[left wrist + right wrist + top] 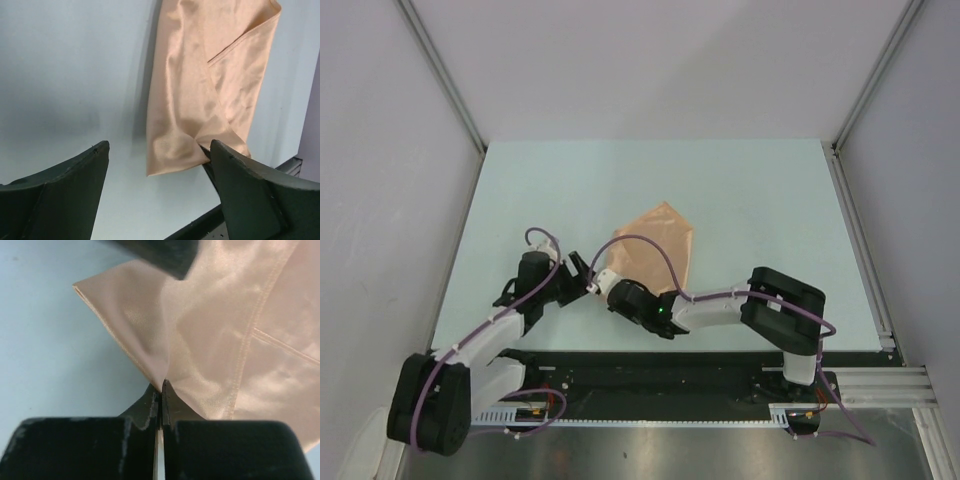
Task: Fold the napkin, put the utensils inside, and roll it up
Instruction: Roll the napkin with the utensil
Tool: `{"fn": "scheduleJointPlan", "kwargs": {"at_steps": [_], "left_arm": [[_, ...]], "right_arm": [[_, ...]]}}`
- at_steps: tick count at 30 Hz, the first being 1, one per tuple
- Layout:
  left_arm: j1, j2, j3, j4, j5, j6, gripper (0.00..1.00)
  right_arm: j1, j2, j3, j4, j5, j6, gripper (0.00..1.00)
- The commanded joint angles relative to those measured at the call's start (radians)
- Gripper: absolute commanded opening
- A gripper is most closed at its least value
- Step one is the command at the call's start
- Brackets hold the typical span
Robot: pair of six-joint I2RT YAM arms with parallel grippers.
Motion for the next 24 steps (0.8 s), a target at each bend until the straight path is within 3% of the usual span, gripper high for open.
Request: {"fn": "scheduleJointPlan", "kwargs": {"at_steps": [1, 7, 14, 24], "left_arm": [[0.003, -0.131, -0.057, -0.051, -0.110, 0.037, 0.85], [0.000, -0.312, -0.114, -0.070, -0.140, 0.075, 0.85], [-0.055, -0.350, -0.144, -0.039, -0.117, 0.129, 0.85], [-0.178, -0.259, -0.079, -0.035, -0.105, 0.152, 0.84]], "right_arm": [[-0.069, -0.035, 0.073, -0.194, -0.266, 0.089, 0.00], [-0.188, -0.003, 0.171, -0.308, -0.547, 0.152, 0.00], [-0.347, 0.113, 0.297, -0.430, -0.872, 0.198, 0.00], [-0.422, 0.265, 0.417, -0.559, -0.993, 0.201, 0.00]]}}
